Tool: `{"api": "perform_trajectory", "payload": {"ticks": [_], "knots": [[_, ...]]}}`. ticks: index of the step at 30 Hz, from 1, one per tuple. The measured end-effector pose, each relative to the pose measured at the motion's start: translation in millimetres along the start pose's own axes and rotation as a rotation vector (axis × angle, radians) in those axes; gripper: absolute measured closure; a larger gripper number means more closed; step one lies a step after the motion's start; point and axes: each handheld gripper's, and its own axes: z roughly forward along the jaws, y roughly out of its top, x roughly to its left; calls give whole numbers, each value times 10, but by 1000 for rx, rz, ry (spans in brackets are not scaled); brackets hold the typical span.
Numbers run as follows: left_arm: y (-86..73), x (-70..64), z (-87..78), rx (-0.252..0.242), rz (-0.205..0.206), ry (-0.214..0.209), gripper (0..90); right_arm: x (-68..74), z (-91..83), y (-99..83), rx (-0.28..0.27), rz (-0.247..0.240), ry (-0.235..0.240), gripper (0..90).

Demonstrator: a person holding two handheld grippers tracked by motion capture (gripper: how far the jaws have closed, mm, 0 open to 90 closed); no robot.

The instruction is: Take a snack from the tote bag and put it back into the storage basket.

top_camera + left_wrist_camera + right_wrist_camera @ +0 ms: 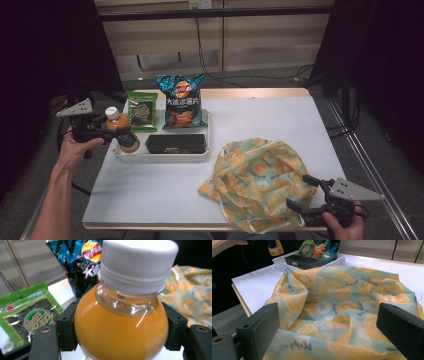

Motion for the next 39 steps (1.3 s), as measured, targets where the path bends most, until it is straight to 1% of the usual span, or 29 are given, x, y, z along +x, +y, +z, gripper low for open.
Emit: {"api": "perform_trajectory", "payload": {"ticks": [2,3,4,5,6,7,8,11,12,14,15,17,19,20,22,23,24,25,26,28,29,31,32,33,34,35,36,37,39], "knots": [[-54,31,1,-1,-10,-4,302,0,1,-1,-3,1,0,41],[-85,46,-1,-3,-9,6,302,1,0,-2,-3,1,0,41],[-118,54,5,-4,-25,3,302,1,-1,-3,-3,1,0,41],[-148,72,6,2,-27,7,302,1,-1,-3,-2,0,2,41],[-179,82,17,-1,-32,6,302,0,-3,-2,1,1,1,41],[-200,92,24,7,-28,12,302,0,-3,-2,1,1,1,41],[-220,103,37,7,-34,4,302,3,1,-3,1,2,4,41],[-240,131,52,4,-41,9,302,5,1,-3,2,0,6,41],[-237,140,62,-2,-38,3,302,4,3,-3,3,2,6,41],[-230,162,82,0,-34,6,302,3,6,-3,3,4,5,41],[-228,174,94,-1,-42,1,302,0,6,-5,6,2,2,41],[-230,204,102,-6,-31,8,301,2,6,-5,7,2,4,41],[-246,232,119,-7,-42,4,302,2,4,-7,7,-1,6,42],[-269,250,141,4,-50,12,302,2,2,-8,5,2,7,42],[-286,258,156,7,-48,7,301,-1,1,-8,5,0,-1,42],[-303,256,171,9,-52,8,302,-1,1,-8,5,3,2,42],[-324,263,186,5,-56,3,301,2,0,-8,5,3,8,42],[-343,267,198,13,-60,-3,301,2,0,-8,5,3,8,42],[-359,270,205,24,-51,9,301,3,0,-8,6,1,8,42],[-395,271,225,22,-58,8,301,4,-2,-8,3,5,8,42],[-410,266,231,16,-67,14,301,3,-3,-9,3,7,9,42],[-433,271,240,23,-50,16,301,1,-3,-9,2,5,4,42],[-453,261,262,27,-53,25,300,-3,0,-8,5,1,9,42],[-453,261,262,27,-53,25,300,-3,0,-8,5,1,9,42],[-464,263,265,35,-34,29,300,0,2,-8,5,1,7,42],[-475,257,269,22,-41,27,300,2,1,-8,8,3,12,42],[-479,262,262,24,-40,27,300,2,2,-8,8,0,10,42],[-487,257,269,9,-52,25,299,4,1,-8,7,0,12,42],[-491,248,264,16,-47,43,298,2,0,-8,4,4,10,42]]}}
